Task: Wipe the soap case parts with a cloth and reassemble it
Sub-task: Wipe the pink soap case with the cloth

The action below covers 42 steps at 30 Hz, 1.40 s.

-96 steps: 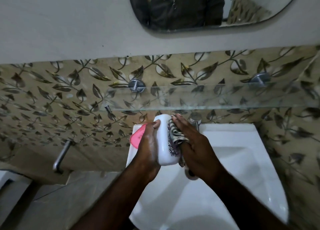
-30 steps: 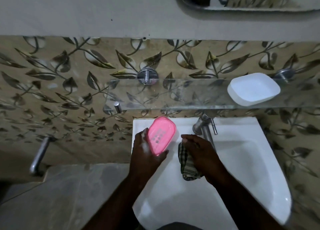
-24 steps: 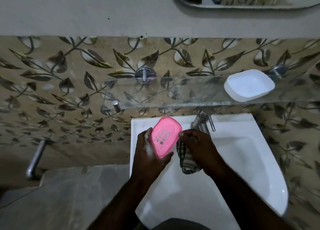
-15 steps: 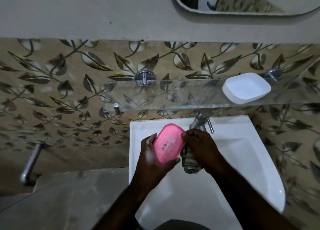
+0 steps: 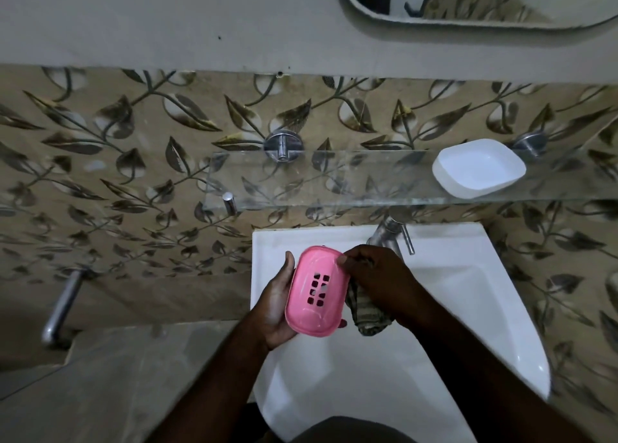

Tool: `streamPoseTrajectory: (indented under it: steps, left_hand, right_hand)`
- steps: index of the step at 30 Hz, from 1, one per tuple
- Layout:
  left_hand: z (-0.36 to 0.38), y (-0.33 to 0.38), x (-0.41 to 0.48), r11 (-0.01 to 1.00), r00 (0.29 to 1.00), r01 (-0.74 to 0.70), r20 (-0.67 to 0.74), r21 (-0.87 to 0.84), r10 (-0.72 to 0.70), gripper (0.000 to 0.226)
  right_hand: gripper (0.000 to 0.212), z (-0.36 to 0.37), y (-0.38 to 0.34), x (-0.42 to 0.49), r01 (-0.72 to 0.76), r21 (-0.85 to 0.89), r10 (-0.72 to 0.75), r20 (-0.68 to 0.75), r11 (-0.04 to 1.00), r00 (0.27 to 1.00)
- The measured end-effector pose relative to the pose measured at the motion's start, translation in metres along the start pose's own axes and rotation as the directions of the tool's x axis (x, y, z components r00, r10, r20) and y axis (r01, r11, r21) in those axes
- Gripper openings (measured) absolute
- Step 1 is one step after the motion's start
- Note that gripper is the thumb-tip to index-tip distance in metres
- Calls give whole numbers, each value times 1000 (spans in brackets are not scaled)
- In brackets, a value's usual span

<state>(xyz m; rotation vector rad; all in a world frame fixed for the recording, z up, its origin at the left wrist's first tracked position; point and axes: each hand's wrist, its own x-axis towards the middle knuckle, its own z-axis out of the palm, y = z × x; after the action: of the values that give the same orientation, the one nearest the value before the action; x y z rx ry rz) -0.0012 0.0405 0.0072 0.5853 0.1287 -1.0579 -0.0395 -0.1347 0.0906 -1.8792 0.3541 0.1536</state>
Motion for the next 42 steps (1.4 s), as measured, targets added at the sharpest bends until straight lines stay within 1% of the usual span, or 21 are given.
streamPoseTrajectory:
  steps: [2,3,4,6,8,9,10,12,14,15,18,20,24,26,29,34,36,37,39,40,42]
  left_hand:
    - [3,-2,0,999,999,-33,-28,-38,32,73]
    - [5,-2,0,997,998,-47,-44,-60,45,73]
    - [5,-2,1,996,997,-60,-54,-67,56,73]
    - [5,-1,3,995,994,-87,-65,-38,84,76]
    - [5,1,4,994,991,-109,-83,-2,109,77]
    - [6,2,5,994,989,-112,-91,4,112,76]
    - [8,3,5,993,989,-114,-97,-1,113,76]
    - [13,3,6,991,986,-131,-105,-23,128,75]
    - [17,3,7,990,985,-138,-113,-32,134,74]
    - [19,3,7,990,984,-137,-116,-30,133,75]
    - [22,2,8,992,986,-124,-112,-3,123,78]
    - [25,1,8,991,984,-133,-120,13,134,74]
    - [35,-1,8,987,979,-160,-128,6,159,65]
    - [39,-3,7,986,977,-162,-134,30,164,63]
    - [46,-3,9,980,969,-177,-157,94,190,62]
    - [46,5,9,979,950,-178,-241,102,198,74]
    - [48,4,9,977,950,-190,-233,99,209,71]
    - [52,3,8,973,948,-213,-222,88,228,66]
    - [59,1,9,967,948,-248,-190,65,256,58]
    - [63,0,9,966,950,-254,-173,57,260,57]
    - [68,-1,9,966,955,-254,-146,42,257,57]
  right_hand:
    - [14,-3,-3,0,1,70,-1,5,998,1000]
    - [20,-5,-3,0,-15,100,16,-7,995,1000]
    - [33,-9,-2,2,-25,85,28,-31,996,999]
    - [62,-20,-1,3,-37,-39,32,-105,999,994]
    - [77,-27,-4,1,-39,-30,34,-158,999,987]
    - [74,-30,-6,-2,-47,13,48,-168,999,985]
    - [62,-31,-9,-6,-50,58,58,-157,997,986]
    - [38,-30,-17,-16,-36,199,51,-68,979,996]
    - [32,-25,-19,-26,-51,359,29,66,932,997]
    - [32,-21,-19,-29,-56,383,16,108,922,994]
    - [35,-13,-12,-29,-27,327,-26,154,945,988]
    - [39,-10,-15,-27,-8,315,-37,138,949,990]
    - [30,-6,-36,-19,91,242,-86,-31,966,996]
    - [24,1,-43,-13,136,157,-124,-83,978,989]
    - [20,15,-40,-10,172,-88,-183,-133,981,974]
    - [30,35,-32,-31,176,-280,-182,6,944,983]
    - [15,31,-34,-30,184,-252,-186,16,950,982]
    - [4,28,-37,-25,195,-217,-204,-21,956,979]
    - [13,18,-43,-10,220,-185,-250,-159,958,955]
    - [10,14,-49,-6,233,-184,-270,-210,955,940]
    - [12,13,-51,-6,230,-197,-275,-243,953,930]
